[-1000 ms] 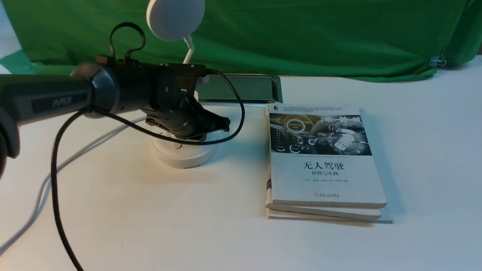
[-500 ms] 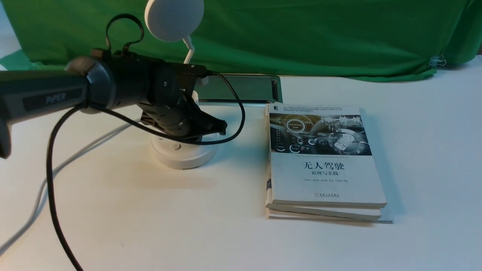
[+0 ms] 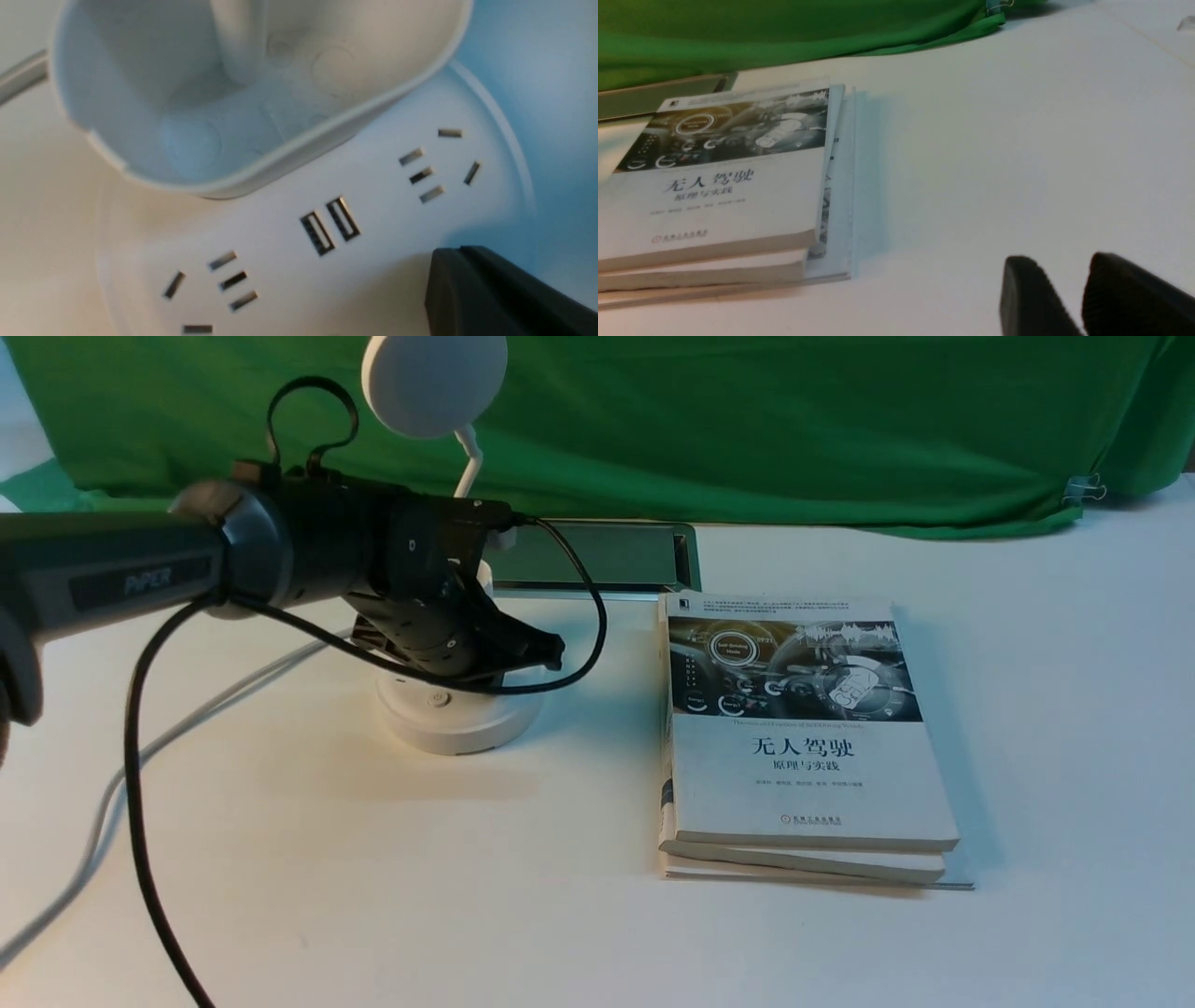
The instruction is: Turn on the desk lamp on the white desktop with your hand.
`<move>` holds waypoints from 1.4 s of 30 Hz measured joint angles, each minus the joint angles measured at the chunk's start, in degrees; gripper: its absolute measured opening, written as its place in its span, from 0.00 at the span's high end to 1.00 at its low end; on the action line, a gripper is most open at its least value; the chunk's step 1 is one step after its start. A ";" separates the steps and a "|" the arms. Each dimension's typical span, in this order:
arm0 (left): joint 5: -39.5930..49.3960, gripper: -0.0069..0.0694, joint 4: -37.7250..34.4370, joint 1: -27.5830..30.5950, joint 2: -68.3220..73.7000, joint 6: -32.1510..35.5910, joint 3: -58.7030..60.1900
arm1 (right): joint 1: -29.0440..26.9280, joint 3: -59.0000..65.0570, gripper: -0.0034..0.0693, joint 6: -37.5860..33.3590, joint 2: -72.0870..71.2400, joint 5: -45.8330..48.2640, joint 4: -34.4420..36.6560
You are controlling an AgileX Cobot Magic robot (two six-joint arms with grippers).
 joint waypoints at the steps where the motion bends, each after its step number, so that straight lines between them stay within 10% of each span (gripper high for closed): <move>1: 0.15 0.91 -0.11 0.05 0.21 0.00 -0.13 | 0.00 0.00 0.62 0.00 0.00 0.00 0.00; 18: 8.44 0.91 -5.27 0.00 -8.63 4.48 2.56 | 0.00 0.00 0.62 0.00 0.00 0.00 0.00; 31: 6.41 0.91 -36.49 0.00 -47.60 33.38 29.85 | 0.00 0.00 0.62 0.00 0.00 0.00 0.00; 42: -15.19 0.91 -22.28 0.00 -84.12 37.52 48.76 | 0.00 0.00 0.62 0.00 0.00 0.00 0.00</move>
